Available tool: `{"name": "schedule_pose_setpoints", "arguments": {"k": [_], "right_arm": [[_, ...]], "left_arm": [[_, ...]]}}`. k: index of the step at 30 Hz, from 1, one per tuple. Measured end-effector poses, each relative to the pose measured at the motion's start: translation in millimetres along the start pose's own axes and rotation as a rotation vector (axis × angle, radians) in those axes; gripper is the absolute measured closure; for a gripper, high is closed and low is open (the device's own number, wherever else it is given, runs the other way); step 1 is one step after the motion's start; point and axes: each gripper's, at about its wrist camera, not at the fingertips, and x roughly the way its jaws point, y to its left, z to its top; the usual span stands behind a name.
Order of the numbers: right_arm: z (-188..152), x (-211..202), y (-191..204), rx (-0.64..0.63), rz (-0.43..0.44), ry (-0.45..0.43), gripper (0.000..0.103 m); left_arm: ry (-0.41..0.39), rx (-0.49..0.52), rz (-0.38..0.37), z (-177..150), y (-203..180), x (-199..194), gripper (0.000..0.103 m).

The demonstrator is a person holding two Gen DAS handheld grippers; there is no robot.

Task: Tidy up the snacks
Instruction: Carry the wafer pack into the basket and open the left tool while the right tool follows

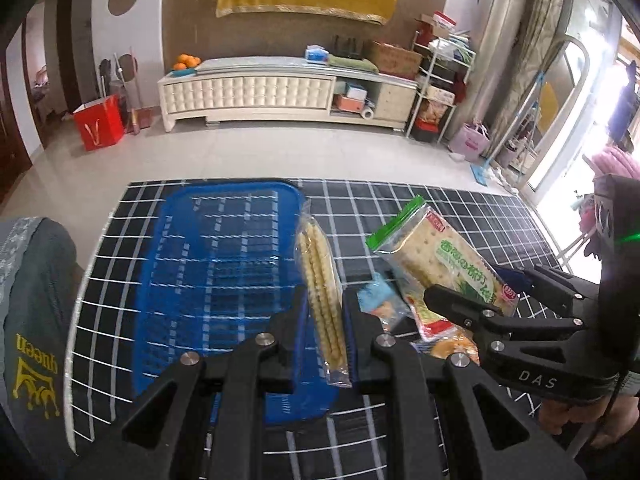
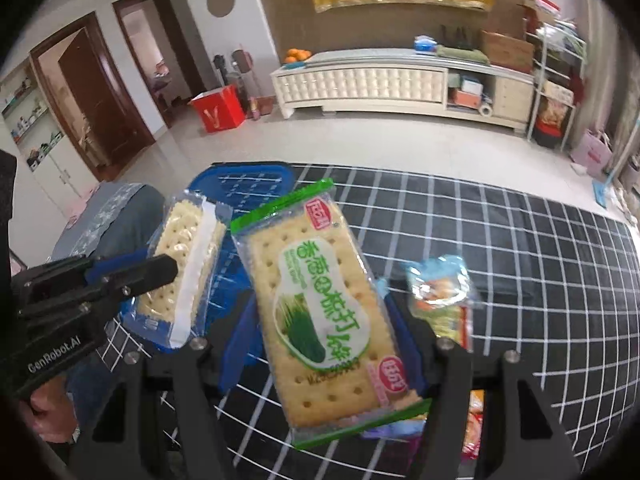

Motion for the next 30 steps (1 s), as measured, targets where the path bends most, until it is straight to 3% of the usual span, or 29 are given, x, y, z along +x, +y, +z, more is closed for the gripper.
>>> {"name": "schedule_pose_setpoints", "arguments": {"k": [13,21,23,24,25,30], "right_arm": [[34,56,62,-0.056,0.03,0.047,0.035],[49,80,55,-0.047,0.001,0.067,0.035],[49,82,56,-0.043,-0.006,0.066,0.035],[49,83,54,-0.039,-0.009,0.069,0.035],[47,83,53,-0.039,-0.009,0.071,0.035],[43,75,53,-0.052,-0.021,0.072,0.035]], "left_arm": [[0.045,0.001,0.036,18,70,29,0.088],[0.075,0.009,0.071,30,89,69,0.087],[0.079,0.014,0.117,32,97,80,0.071],[0.078,0.012,0.13,32,100,83,0.056],[0.083,0.005,0.14,32,103,84,0.049],[0.073,-0.011,0.144,28,107,73,0.049]]}}
